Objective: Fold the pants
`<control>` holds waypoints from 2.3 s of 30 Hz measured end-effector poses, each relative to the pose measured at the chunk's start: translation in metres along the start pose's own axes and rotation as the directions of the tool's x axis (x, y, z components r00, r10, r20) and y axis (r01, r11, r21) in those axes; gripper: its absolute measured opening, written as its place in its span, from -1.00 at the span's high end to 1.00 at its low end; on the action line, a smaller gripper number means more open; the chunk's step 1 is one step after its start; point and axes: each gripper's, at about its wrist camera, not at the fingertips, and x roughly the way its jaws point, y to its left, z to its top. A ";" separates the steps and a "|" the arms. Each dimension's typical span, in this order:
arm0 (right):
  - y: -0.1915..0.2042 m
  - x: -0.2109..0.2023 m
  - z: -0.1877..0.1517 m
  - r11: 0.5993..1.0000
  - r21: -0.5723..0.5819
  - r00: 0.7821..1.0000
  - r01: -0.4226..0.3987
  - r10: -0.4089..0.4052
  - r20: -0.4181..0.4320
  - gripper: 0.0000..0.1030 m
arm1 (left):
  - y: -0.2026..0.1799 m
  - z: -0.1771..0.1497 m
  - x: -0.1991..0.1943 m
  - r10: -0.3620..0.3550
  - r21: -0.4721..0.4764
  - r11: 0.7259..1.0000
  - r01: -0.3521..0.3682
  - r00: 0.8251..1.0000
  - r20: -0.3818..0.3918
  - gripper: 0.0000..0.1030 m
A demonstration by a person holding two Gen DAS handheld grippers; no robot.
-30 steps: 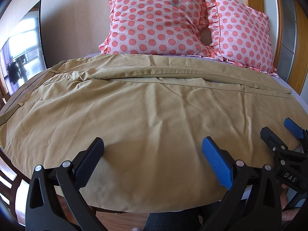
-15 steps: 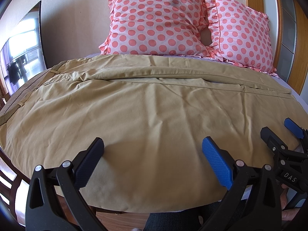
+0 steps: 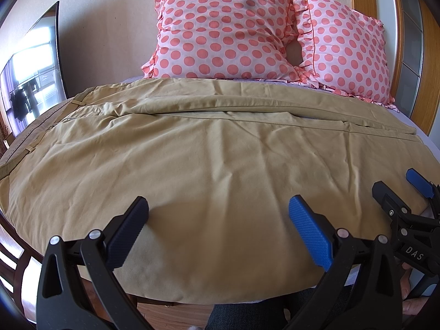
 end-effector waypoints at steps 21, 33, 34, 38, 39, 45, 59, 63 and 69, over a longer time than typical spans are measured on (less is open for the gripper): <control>-0.001 0.001 0.000 1.000 -0.008 1.000 -0.008 0.007 -0.006 -0.97 | 0.000 0.001 0.000 -0.005 0.004 1.000 0.005 1.000 -0.006 -0.97; -0.157 0.080 0.152 0.934 0.252 0.963 0.251 -0.215 -0.164 -0.97 | 0.058 0.076 0.018 0.060 -0.103 0.993 -0.058 0.998 0.009 -0.96; -0.174 0.100 0.163 0.908 0.283 0.943 0.311 -0.258 -0.208 -0.97 | 0.064 0.082 0.022 0.070 -0.118 0.991 -0.068 0.998 0.008 -0.96; -0.231 0.173 0.188 0.815 0.359 0.877 0.454 -0.337 -0.343 -0.89 | 0.084 0.102 0.033 0.110 -0.167 0.981 -0.103 0.993 0.031 -0.96; -0.240 0.191 0.191 0.796 0.365 0.859 0.482 -0.348 -0.375 -0.76 | 0.089 0.107 0.037 0.120 -0.178 0.978 -0.112 0.992 0.034 -0.97; -0.277 0.273 0.185 0.688 0.405 0.762 0.602 -0.342 -0.550 -0.53 | 0.105 0.110 0.060 0.093 -0.227 0.970 -0.084 0.995 0.030 -0.96; -0.293 0.250 0.152 0.723 0.486 0.861 0.492 -0.321 -0.394 0.88 | 0.135 0.100 0.078 -0.021 -0.394 0.919 0.011 1.000 -0.021 -0.96; -0.291 0.173 0.129 0.735 0.609 0.954 0.298 -0.229 -0.192 0.89 | 0.138 0.098 0.077 -0.033 -0.411 0.911 0.025 0.999 -0.011 -0.96; -0.250 0.033 0.067 0.689 0.715 0.989 0.119 -0.142 -0.028 0.89 | 0.132 0.100 0.074 -0.030 -0.379 0.925 0.029 1.000 0.004 -0.96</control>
